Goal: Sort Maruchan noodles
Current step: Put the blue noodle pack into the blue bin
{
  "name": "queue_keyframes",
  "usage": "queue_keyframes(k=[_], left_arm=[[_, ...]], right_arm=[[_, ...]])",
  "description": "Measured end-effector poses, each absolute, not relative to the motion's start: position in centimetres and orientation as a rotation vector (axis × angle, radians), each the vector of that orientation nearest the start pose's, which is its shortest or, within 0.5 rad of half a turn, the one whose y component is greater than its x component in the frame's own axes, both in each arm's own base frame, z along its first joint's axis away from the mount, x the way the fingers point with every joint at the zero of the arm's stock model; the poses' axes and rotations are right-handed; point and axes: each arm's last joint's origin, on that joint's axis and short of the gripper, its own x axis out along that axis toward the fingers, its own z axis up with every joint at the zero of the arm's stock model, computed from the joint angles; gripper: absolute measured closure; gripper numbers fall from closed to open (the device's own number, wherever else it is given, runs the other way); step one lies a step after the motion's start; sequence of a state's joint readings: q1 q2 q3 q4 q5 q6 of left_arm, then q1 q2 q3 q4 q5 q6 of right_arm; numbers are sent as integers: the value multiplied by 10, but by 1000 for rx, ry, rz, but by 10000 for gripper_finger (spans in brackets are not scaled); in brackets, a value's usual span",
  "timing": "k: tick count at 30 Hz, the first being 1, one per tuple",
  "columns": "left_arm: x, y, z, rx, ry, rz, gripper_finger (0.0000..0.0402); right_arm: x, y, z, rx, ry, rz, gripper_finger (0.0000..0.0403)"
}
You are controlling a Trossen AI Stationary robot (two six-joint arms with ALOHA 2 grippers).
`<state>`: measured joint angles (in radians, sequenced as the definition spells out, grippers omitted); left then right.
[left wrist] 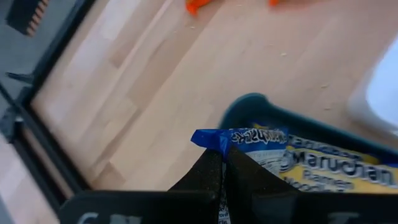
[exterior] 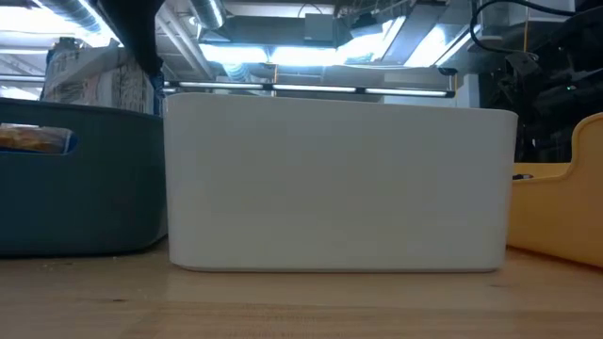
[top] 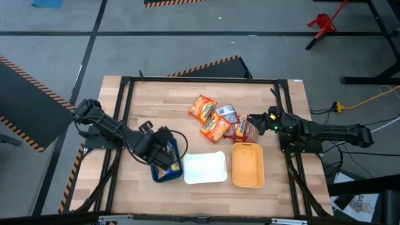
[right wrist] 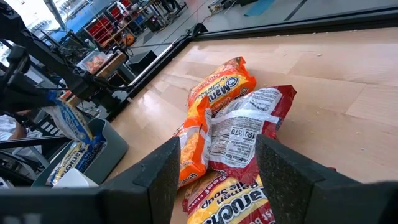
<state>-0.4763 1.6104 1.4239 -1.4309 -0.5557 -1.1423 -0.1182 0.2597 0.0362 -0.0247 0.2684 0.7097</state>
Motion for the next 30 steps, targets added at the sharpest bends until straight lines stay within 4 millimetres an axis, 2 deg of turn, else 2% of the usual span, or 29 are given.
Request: queue_keyframes(k=[13,22,30], left_arm=[[272,-130,288,-421,1081,599,385],[276,-143,290,-530,1048,527,397],[274,-160,292,-682,1066,450,388]], right_arm=[[108,-21,152,678,102,-456,207],[108,-21,152,678,102,-456,207],[108,-21,152,678,102,-456,207]])
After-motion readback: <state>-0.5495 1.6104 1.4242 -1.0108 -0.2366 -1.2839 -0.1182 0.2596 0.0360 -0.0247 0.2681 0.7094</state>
